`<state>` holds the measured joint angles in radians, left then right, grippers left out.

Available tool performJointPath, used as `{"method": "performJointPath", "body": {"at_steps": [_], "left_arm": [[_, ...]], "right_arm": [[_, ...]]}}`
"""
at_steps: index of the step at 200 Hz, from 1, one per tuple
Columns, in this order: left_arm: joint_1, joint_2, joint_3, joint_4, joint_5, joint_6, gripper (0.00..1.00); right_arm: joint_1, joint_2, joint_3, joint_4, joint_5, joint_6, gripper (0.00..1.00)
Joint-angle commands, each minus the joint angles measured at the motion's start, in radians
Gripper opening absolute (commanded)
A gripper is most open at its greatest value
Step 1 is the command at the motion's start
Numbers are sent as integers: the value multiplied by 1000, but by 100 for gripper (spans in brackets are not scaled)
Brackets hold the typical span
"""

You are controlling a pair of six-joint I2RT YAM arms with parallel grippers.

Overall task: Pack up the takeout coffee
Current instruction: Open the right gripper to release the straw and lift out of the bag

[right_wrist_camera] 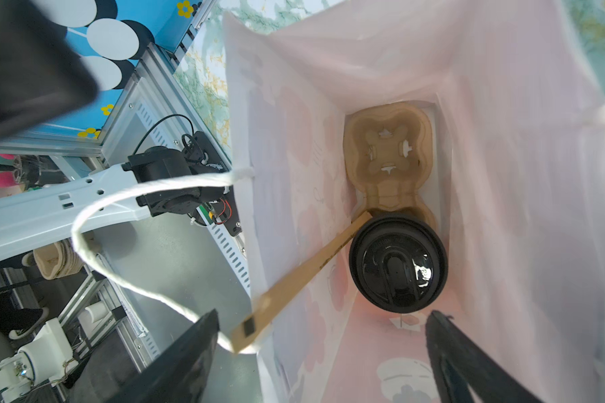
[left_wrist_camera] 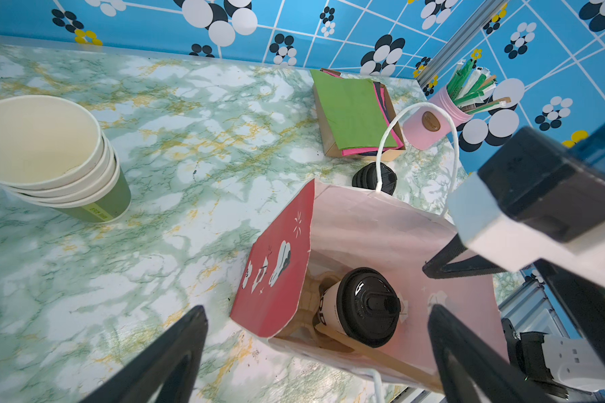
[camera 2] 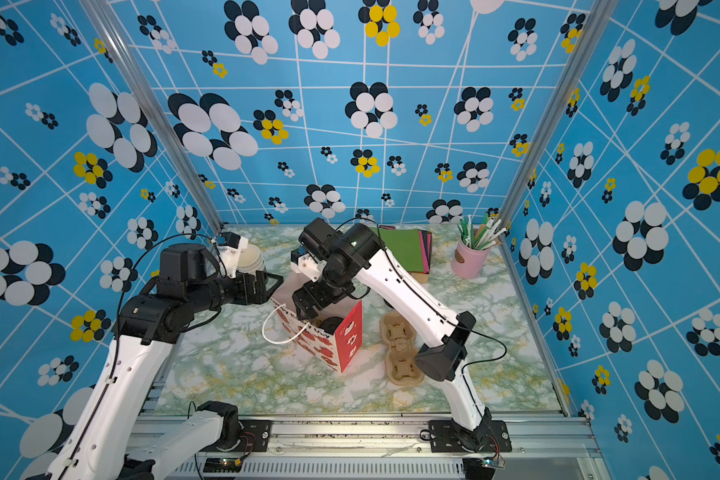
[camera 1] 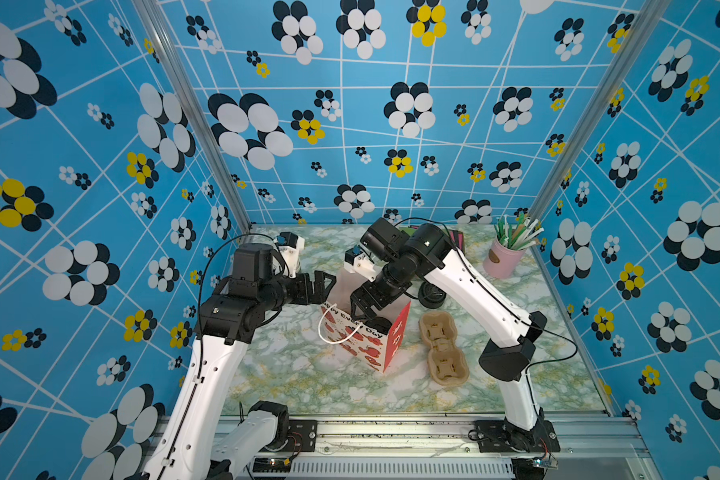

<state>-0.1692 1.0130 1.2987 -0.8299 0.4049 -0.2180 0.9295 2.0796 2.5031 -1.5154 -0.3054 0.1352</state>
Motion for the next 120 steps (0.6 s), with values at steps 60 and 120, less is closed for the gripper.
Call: {"method": "performJointPath", "body": {"at_steps": [60,120], "left_arm": [[10,-10,-18,14,22,-4,100],[10,-7,-11,14,20,-2,100]], "right_arm": [[11,-9,25,33,-37,20,98],[9,-221,-28,150,256,-4,97]]}}
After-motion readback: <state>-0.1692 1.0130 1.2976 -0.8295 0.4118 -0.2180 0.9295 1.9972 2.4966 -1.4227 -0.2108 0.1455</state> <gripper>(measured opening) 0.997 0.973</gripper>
